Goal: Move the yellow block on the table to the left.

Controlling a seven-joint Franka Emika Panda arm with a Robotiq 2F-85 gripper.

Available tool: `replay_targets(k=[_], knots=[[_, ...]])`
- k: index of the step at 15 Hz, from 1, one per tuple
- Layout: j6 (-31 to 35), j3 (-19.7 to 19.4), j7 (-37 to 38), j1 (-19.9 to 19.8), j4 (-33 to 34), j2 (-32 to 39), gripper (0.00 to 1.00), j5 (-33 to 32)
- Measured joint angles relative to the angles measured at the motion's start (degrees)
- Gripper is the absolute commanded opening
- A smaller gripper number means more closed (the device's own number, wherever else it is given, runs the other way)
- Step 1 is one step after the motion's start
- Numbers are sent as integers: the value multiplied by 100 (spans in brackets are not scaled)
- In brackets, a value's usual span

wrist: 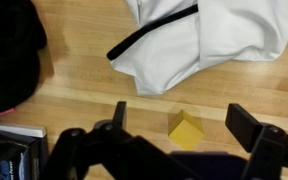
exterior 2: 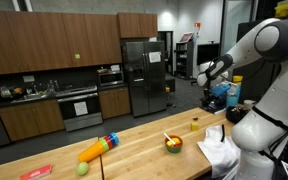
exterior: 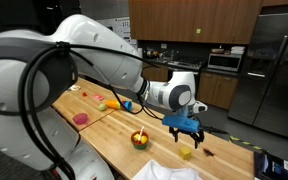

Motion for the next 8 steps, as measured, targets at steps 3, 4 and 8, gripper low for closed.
replay_targets(k=[3, 4, 8], knots=[[-1, 28, -17, 0, -17, 0, 100, 0], [4, 40, -23, 0, -19, 0, 100, 0], [368, 71, -81, 7, -29, 28, 100, 6]])
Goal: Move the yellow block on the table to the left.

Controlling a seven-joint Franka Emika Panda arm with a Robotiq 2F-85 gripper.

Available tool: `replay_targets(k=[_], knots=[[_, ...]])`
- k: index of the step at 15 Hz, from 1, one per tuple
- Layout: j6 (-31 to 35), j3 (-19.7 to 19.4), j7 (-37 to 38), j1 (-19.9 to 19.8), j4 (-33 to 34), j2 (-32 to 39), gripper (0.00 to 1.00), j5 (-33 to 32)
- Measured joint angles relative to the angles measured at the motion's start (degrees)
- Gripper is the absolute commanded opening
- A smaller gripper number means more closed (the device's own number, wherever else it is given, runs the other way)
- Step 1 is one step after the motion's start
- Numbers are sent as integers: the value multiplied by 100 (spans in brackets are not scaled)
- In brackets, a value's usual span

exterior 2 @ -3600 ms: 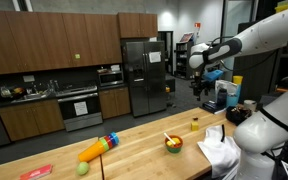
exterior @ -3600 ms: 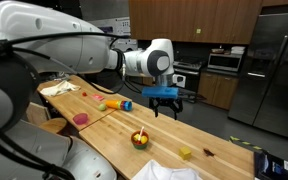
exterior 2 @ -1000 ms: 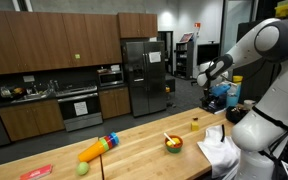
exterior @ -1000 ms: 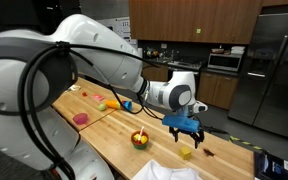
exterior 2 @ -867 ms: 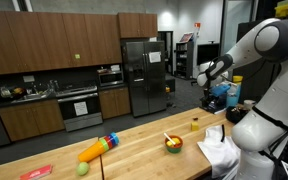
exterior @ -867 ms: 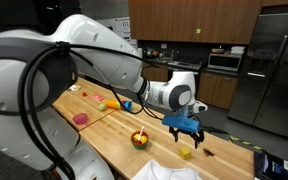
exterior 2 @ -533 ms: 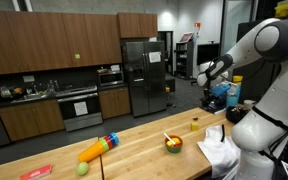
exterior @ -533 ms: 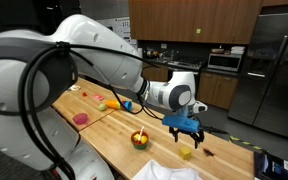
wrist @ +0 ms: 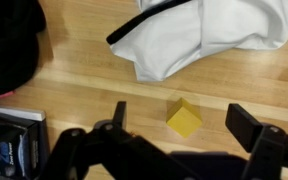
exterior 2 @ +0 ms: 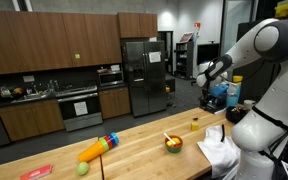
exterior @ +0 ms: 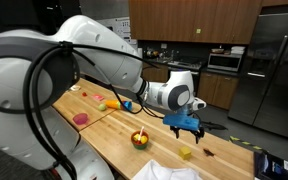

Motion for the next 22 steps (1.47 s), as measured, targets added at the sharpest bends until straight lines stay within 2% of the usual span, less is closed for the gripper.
replay_targets(k=[6, 8, 12, 16, 19, 22], knots=[[1878, -1, -282, 95, -231, 269, 100, 317], [2238, -2, -400, 166, -259, 452, 100, 552], [2260, -25, -1150, 397, -160, 920, 100, 1293], [1989, -28, -1998, 568, 129, 1358, 100, 2212], [1765, -5, -2232, 559, 400, 1651, 100, 2372], [1357, 44, -2405, 491, 704, 1946, 100, 2158]])
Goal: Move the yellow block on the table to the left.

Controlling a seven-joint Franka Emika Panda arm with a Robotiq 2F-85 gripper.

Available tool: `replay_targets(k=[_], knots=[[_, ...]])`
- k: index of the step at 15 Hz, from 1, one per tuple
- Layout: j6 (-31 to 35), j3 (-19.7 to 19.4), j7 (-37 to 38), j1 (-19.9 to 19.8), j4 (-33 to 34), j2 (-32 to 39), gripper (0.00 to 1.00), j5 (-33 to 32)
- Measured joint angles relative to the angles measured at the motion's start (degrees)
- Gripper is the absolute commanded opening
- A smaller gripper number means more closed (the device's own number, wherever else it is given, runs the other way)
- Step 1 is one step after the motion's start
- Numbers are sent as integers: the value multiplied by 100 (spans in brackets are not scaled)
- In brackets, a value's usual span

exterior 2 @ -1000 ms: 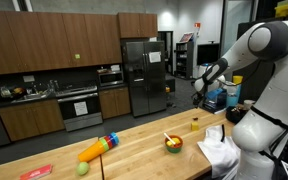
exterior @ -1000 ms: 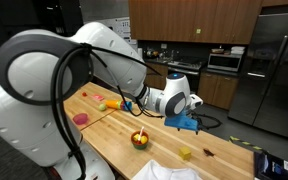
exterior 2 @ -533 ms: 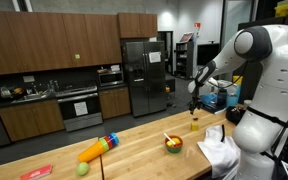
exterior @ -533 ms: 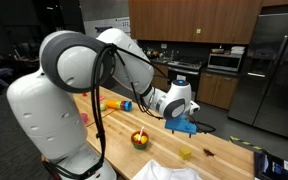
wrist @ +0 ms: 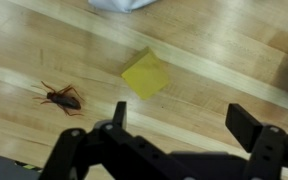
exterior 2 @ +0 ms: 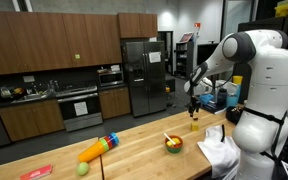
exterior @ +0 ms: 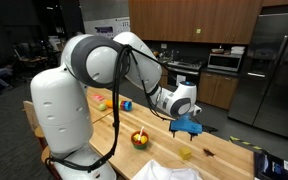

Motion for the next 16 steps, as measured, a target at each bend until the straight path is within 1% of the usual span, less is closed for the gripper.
replay_targets(k=[1, 5, 8, 10, 16], knots=[[-154, 23, -143, -25, 95, 83, 100, -37], [-768, 161, -1334, -145, 413, 275, 100, 7], [-1018, 222, -1926, -175, 555, 350, 100, -167], [-1065, 234, -2057, -176, 606, 403, 100, -234], [-1085, 241, -2125, -176, 642, 441, 100, -239]])
